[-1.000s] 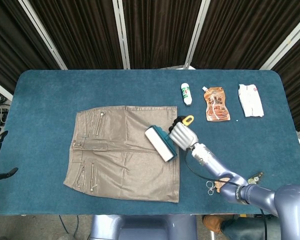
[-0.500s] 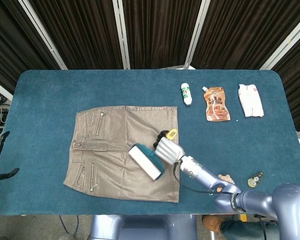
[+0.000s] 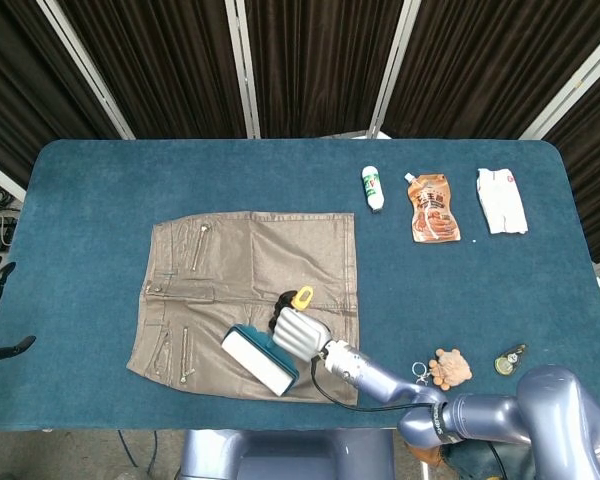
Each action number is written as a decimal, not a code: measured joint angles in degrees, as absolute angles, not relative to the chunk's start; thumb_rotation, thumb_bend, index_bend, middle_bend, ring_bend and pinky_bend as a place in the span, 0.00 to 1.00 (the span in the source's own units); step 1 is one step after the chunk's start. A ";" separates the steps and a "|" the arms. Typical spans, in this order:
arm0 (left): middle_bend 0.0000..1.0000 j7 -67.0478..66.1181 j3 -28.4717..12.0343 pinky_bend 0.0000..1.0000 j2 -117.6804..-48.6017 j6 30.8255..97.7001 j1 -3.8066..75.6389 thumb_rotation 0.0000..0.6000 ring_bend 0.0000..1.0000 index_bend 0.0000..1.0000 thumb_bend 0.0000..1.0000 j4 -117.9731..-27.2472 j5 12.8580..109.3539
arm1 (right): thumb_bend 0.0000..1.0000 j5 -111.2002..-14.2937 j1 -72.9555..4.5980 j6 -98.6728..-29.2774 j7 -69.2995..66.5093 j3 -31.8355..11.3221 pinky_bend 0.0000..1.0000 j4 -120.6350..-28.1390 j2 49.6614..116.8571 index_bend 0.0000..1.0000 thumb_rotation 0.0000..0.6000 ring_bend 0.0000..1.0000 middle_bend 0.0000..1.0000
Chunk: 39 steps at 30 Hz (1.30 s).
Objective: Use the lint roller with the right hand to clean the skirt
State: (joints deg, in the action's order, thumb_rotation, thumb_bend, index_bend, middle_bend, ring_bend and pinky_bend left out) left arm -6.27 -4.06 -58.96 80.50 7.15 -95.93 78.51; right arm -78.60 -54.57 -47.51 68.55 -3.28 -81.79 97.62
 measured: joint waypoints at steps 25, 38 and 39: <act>0.00 -7.93 -3.85 0.00 -59.47 80.35 7.53 1.00 0.00 0.00 0.00 -96.88 78.94 | 0.89 -73.54 -50.69 -50.71 63.77 -2.75 0.41 -67.83 91.09 0.41 1.00 0.37 0.49; 0.00 -6.99 -3.71 0.00 -59.05 80.47 7.41 1.00 0.00 0.00 0.00 -96.86 79.30 | 0.89 -78.81 -53.13 -50.31 66.52 -1.19 0.42 -79.40 92.04 0.41 1.00 0.38 0.49; 0.00 -6.89 -3.69 0.00 -59.01 80.49 7.39 1.00 0.00 0.00 0.00 -96.84 79.35 | 0.89 -78.89 -53.35 -50.13 67.20 -1.16 0.42 -80.48 92.33 0.41 1.00 0.38 0.49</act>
State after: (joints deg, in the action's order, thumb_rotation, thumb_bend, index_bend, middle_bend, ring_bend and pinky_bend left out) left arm -6.89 -3.69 -59.01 80.49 7.39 -96.84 79.35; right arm -78.89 -53.35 -50.13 67.20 -1.16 -80.48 92.33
